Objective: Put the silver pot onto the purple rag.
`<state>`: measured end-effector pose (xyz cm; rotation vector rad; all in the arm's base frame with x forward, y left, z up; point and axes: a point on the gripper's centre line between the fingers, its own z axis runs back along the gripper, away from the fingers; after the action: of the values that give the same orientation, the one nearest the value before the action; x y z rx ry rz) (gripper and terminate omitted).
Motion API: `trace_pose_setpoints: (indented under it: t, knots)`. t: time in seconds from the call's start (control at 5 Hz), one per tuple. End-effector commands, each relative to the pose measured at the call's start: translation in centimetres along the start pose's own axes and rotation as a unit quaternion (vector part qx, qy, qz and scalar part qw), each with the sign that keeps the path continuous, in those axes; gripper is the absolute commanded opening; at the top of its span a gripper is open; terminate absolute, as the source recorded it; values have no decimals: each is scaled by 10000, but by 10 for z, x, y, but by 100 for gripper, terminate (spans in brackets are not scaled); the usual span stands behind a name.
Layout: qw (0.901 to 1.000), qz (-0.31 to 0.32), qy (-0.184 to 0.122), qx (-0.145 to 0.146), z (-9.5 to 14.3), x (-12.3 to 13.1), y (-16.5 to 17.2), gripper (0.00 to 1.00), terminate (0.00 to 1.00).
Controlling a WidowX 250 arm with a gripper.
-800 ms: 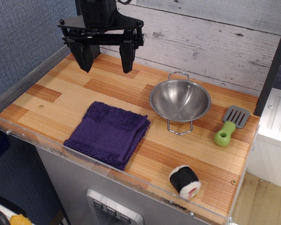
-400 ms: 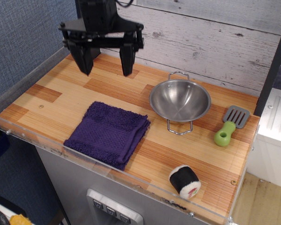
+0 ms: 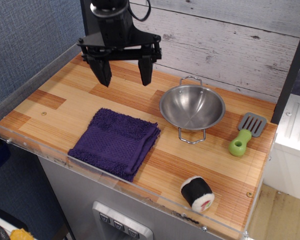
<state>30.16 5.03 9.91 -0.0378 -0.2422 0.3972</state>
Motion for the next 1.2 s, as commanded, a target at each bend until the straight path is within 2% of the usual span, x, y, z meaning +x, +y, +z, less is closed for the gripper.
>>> trace_pose_setpoints:
  t: [0.0, 0.4, 1.0]
  knots:
    - [9989, -58, -259, -377, -20, 17, -7, 100, 0]
    - [9984, -219, -90, -512, -41, 21, -17, 100, 0]
    - [9964, -388, -105, -745, -60, 25, -46, 100, 0]
